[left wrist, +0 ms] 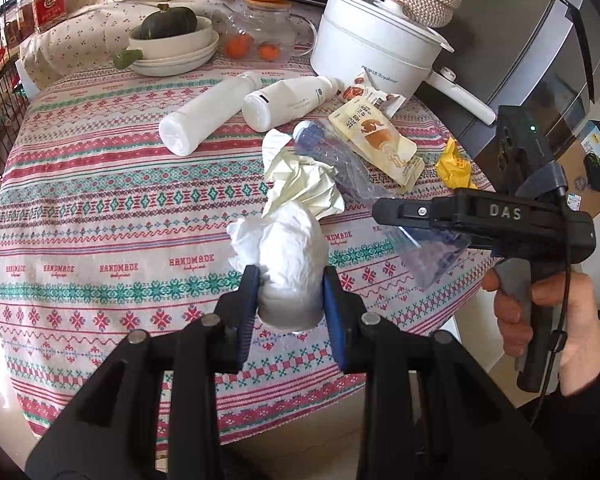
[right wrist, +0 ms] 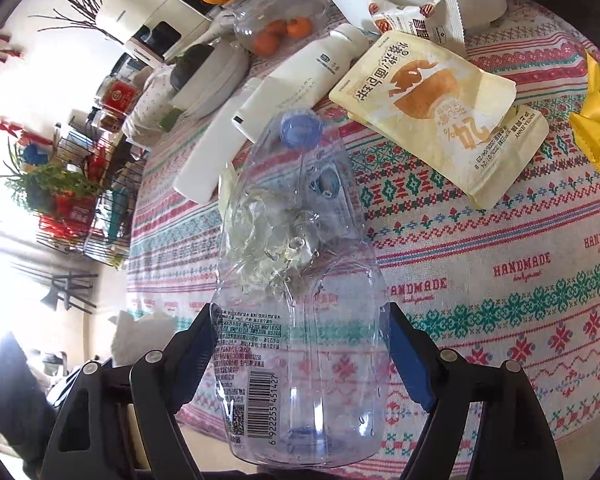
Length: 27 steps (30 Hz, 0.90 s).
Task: Collect trash
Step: 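Grasp the clear plastic bottle with the right tool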
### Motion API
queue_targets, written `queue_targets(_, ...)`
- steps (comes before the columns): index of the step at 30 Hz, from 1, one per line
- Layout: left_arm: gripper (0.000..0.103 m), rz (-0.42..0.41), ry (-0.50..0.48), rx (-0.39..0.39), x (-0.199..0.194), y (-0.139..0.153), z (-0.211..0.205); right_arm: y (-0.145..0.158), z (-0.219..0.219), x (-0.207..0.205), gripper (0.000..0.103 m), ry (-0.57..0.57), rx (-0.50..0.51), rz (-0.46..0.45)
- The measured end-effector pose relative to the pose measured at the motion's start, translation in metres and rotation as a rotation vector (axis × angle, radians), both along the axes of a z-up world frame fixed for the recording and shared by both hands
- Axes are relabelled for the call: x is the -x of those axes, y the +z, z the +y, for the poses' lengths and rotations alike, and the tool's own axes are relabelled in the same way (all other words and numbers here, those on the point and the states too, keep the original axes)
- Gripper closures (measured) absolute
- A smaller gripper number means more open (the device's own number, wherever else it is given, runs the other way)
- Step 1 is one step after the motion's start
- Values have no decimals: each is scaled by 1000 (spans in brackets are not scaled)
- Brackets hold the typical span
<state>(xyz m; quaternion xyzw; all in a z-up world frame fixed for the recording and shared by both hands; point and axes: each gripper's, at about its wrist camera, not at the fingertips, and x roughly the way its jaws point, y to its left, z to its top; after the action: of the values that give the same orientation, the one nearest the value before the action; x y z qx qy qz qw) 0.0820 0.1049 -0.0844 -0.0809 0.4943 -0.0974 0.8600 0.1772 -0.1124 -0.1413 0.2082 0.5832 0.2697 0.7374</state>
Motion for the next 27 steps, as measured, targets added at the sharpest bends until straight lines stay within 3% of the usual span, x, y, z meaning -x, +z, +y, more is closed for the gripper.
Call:
queue_targets(5, 70, -9, -11, -2, 2, 2, -4, 20, -18, 14, 23, -1, -75, -4)
queue_targets(9, 70, -14, -21, -1, 3, 4, -9, 34, -37, 25, 24, -11, -56, -42)
queue_targets(13, 70, -15, -32, 0, 3, 4, -15, 42, -58, 32, 24, -23, 22, -98)
queue_targets(18, 70, -3, -51, -8, 3, 0, -24, 37, -67, 36, 23, 6, 232, -188)
queue_targets(27, 70, 7, -54, -13, 1, -3, -26, -13, -65, 32, 21, 86, 358, -27)
